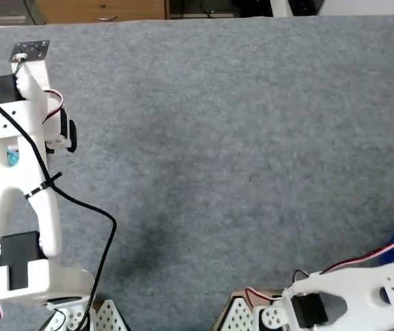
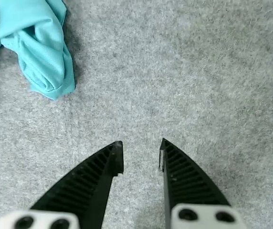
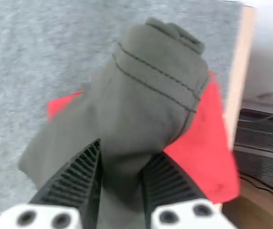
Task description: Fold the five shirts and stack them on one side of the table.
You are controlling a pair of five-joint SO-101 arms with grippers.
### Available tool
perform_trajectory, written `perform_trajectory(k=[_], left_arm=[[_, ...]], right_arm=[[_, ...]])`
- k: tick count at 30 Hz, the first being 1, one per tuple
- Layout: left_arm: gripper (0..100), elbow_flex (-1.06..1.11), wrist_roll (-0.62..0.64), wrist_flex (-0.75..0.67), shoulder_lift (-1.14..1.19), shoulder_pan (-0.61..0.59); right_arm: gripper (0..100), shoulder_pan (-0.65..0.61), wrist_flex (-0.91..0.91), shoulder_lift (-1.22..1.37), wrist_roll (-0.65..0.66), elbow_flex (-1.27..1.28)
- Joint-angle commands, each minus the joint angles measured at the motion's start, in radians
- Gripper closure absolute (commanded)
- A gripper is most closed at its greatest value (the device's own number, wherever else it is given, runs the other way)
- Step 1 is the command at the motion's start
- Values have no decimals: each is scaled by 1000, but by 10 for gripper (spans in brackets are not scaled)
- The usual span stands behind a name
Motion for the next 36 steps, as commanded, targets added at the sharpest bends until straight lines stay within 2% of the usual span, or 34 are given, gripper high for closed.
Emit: perform_trajectory(k=[1,11,18,20,25,28,36], left_arm=[[857,2,-11,11,-45,-2],[857,2,-9,11,-44,5],[857,0,-6,11,-39,5],[857,-3,-6,11,-39,5],[857,2,-5,11,-39,-2],[857,2,-5,11,-41,-2],[857,2,-2,11,-45,-5]], right_arm=[[992,59,14,-13,55,-48],[990,165,17,104,206,-50],[986,188,17,116,285,-50],[946,199,17,114,293,-48],[730,205,17,111,295,-50],[635,203,17,110,295,-58],[616,193,17,90,295,-56]])
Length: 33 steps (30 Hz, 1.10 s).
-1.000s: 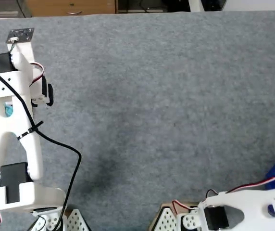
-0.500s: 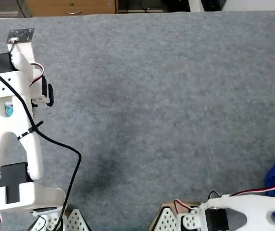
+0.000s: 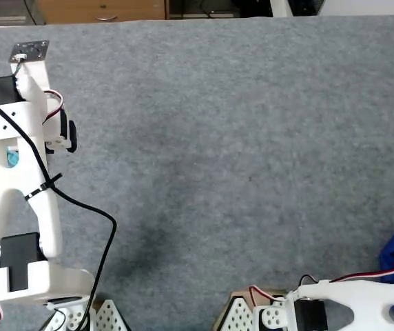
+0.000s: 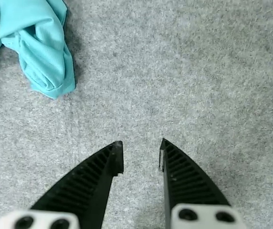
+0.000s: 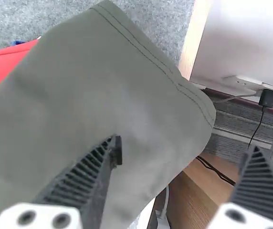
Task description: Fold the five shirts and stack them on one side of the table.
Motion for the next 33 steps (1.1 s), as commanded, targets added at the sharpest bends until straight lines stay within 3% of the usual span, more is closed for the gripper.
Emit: perform_trajectory(k=[1,7,15,23,30,33], left_arm=[[857,-9,11,11,-42,-6],[850,-77,84,11,-33,-163],[774,-330,-31,-69,116,-425],[774,-715,-91,-127,556,-560],[774,-1017,-87,-290,944,-577],[779,-1086,-87,-339,1086,-578]], right_arm=[[616,7,17,-47,12,-51],[616,-120,18,-153,5,-48],[616,-410,18,-272,3,65],[616,-774,18,-599,3,519],[616,-1185,12,-961,-8,986],[616,-1293,-20,-1078,-69,1153]])
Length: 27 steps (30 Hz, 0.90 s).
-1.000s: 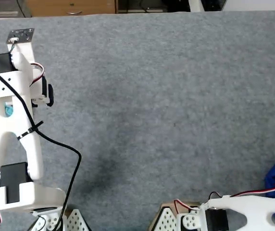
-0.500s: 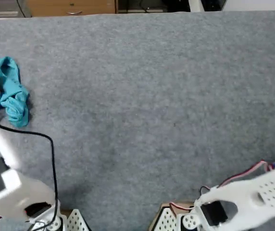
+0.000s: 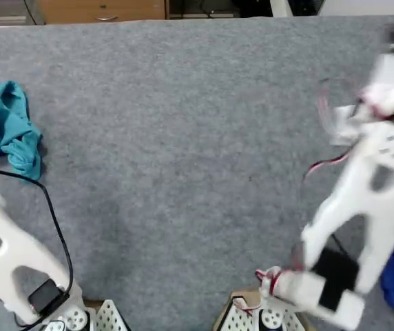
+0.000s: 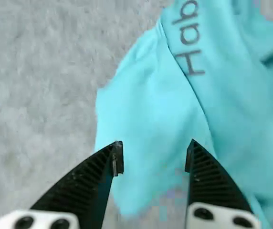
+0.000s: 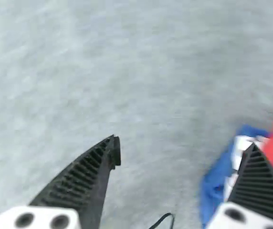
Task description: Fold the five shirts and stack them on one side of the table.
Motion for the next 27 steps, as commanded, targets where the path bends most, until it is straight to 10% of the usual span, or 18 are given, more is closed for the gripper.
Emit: perform_trajectory(k=[1,16,27], left_arm=[[779,-137,-5,-48,120,-9],[981,-500,2,150,300,31],[981,-485,167,307,-151,227]], right_arm=[[616,-127,-35,-177,-49,191],[616,-154,-133,-312,-60,412],[616,-153,-126,-320,-54,558]])
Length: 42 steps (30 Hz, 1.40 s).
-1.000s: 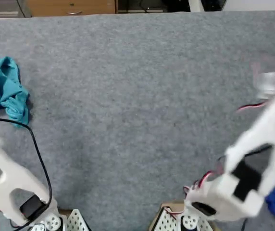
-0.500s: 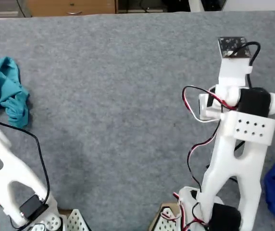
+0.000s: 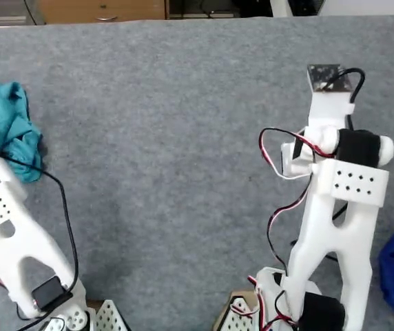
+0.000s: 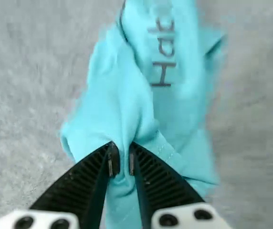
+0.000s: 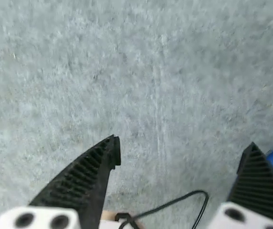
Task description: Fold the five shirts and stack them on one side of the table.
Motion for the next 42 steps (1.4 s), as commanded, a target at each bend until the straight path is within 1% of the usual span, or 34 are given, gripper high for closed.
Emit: perform_trajectory(k=[1,3,5,12,17,22,24,26,28,29,32,33,34,38,40,42], left_arm=[[981,-23,57,14,-236,77],[981,54,60,15,-332,135],[981,192,60,15,-453,192],[981,896,54,12,-997,425],[981,1369,57,9,-1351,663],[981,1712,58,-15,-1555,965],[979,1804,52,-44,-1603,1049],[961,1854,57,-57,-1633,1083],[880,1890,63,-57,-1655,1077],[826,1904,89,-55,-1670,1062],[708,1898,250,-55,-1701,930],[688,1895,285,-55,-1715,879],[677,1895,288,-55,-1724,832],[672,1903,222,-55,-1750,623],[672,1926,173,-55,-1758,468],[672,1990,95,-61,-1764,288]], right_arm=[[616,-7,-8,-47,-3,56],[616,-7,9,-47,-2,84],[616,-7,31,-42,-2,99],[616,7,34,-41,-2,120],[616,21,34,-41,3,120],[616,21,34,-41,64,120],[616,21,34,-41,71,120],[616,21,34,-41,71,120],[616,19,34,-41,71,120],[616,16,34,-39,71,120],[616,1,34,-39,114,119],[616,-18,37,-38,132,119],[616,-38,51,-38,150,120],[616,-165,98,-38,181,113],[616,-232,101,-38,181,113],[616,-298,101,-38,181,113]])
